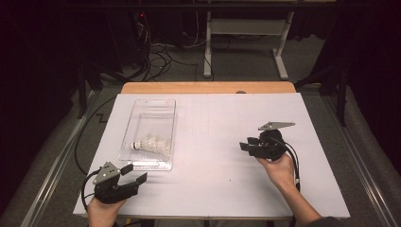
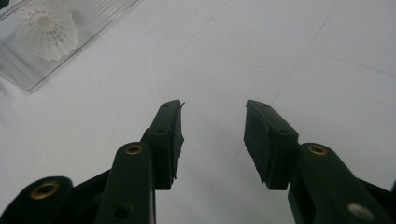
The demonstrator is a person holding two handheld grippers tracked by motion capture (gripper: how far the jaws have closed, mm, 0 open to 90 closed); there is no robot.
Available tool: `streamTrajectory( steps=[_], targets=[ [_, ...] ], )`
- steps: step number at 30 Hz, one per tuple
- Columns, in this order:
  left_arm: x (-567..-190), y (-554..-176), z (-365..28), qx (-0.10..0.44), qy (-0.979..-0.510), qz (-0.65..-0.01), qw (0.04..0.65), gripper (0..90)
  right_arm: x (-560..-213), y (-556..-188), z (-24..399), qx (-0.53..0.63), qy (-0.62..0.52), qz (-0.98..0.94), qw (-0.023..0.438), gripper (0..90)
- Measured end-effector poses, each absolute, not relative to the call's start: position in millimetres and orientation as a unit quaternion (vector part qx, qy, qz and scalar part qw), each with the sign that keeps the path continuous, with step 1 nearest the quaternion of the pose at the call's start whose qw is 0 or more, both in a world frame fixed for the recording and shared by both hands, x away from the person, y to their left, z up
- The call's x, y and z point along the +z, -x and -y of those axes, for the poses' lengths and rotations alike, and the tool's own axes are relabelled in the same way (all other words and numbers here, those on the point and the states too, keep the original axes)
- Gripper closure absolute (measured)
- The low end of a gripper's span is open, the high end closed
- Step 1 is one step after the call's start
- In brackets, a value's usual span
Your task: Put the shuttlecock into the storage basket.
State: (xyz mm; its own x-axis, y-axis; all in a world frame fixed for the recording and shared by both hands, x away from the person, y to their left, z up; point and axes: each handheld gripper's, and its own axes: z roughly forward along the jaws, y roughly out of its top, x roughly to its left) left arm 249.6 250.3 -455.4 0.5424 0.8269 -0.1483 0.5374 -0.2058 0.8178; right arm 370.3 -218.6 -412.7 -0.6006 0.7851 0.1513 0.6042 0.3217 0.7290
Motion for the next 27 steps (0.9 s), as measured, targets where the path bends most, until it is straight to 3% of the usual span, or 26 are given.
streamTrajectory(
  steps=[27],
  targets=[
    [-456,-250,-250,0.164,-0.759,-0.450,0.442,34.0,-426,-354,246,0.390,-0.453,-0.793,0.120,56.5]
  ],
)
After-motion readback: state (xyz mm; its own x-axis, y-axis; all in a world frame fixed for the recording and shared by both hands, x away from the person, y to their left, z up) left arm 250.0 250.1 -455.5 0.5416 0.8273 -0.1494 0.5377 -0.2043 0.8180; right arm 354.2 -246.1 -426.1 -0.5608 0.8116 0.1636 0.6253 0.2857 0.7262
